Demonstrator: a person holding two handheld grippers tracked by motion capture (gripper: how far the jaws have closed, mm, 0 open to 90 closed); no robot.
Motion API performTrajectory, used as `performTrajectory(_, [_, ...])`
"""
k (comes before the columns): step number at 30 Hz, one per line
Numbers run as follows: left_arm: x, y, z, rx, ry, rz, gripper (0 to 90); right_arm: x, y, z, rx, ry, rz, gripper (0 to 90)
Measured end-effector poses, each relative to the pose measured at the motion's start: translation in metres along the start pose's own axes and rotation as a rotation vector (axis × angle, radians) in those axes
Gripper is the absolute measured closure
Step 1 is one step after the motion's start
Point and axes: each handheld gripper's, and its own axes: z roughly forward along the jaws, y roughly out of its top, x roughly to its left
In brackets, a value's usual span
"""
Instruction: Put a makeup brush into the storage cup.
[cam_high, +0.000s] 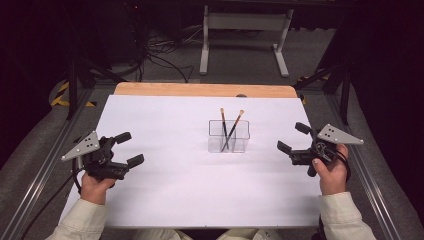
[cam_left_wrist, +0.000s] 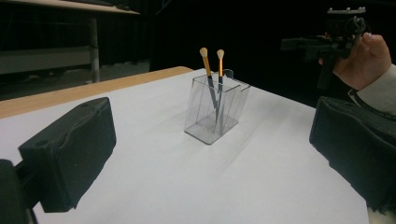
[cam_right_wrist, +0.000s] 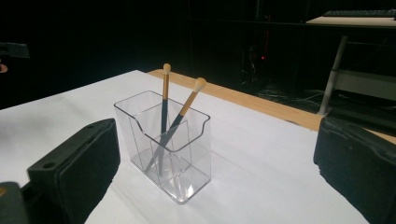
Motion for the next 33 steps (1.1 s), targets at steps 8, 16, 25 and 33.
performTrajectory(8, [0.001,-0.006,-0.005,-0.011,0.004,0.000,1.3,-0.002,-0.017,-0.001,0.014,-0.007,0.023,1.1])
performTrajectory(16, [0.002,-0.010,-0.007,-0.020,0.004,0.009,1.3,-0.002,-0.030,0.001,0.010,-0.012,0.022,1.2])
performTrajectory(25, [0.002,-0.011,-0.006,-0.023,0.004,0.001,1.3,-0.004,-0.043,0.006,0.013,-0.016,0.031,1.1])
performTrajectory(33, [0.003,-0.014,-0.004,-0.024,0.001,-0.008,1.3,-0.007,-0.053,0.010,0.024,-0.031,0.041,1.2])
